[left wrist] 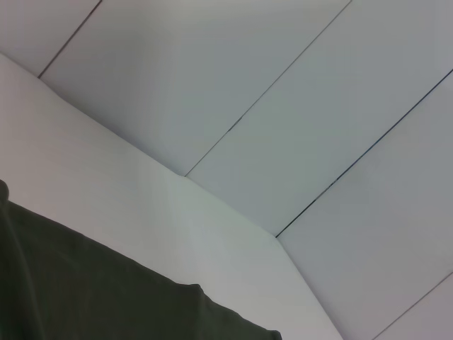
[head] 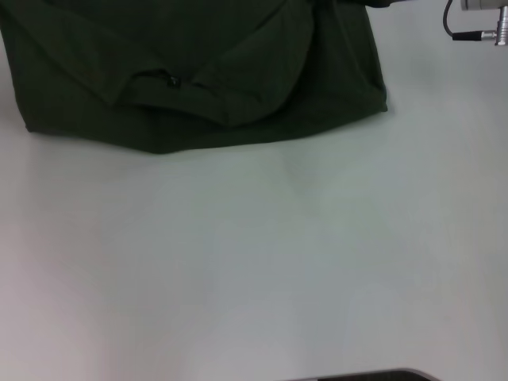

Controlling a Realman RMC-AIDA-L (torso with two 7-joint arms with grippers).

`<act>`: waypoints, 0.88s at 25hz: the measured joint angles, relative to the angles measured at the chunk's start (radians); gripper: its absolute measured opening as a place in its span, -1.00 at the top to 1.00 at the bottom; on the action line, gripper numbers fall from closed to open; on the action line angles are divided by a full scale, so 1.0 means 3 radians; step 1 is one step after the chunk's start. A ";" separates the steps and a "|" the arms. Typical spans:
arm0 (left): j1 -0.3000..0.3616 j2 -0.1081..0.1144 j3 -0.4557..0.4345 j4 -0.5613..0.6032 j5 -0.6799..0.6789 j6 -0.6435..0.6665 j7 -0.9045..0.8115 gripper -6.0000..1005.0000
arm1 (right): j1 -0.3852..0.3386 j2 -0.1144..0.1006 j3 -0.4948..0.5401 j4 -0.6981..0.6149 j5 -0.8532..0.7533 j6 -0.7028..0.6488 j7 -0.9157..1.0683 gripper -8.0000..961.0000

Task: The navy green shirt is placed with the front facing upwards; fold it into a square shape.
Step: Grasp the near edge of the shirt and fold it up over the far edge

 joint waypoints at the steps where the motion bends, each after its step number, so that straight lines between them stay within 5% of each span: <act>1: 0.0000 0.0000 0.0000 0.0000 0.0000 0.0001 0.0000 0.92 | 0.0006 -0.0004 0.0000 0.0000 0.0000 0.0027 0.0000 0.98; 22: -0.0123 -0.0006 0.0033 -0.0005 -0.0126 -0.0149 -0.0021 0.92 | -0.0056 -0.0085 0.0047 -0.0015 0.0041 0.0151 0.0033 0.97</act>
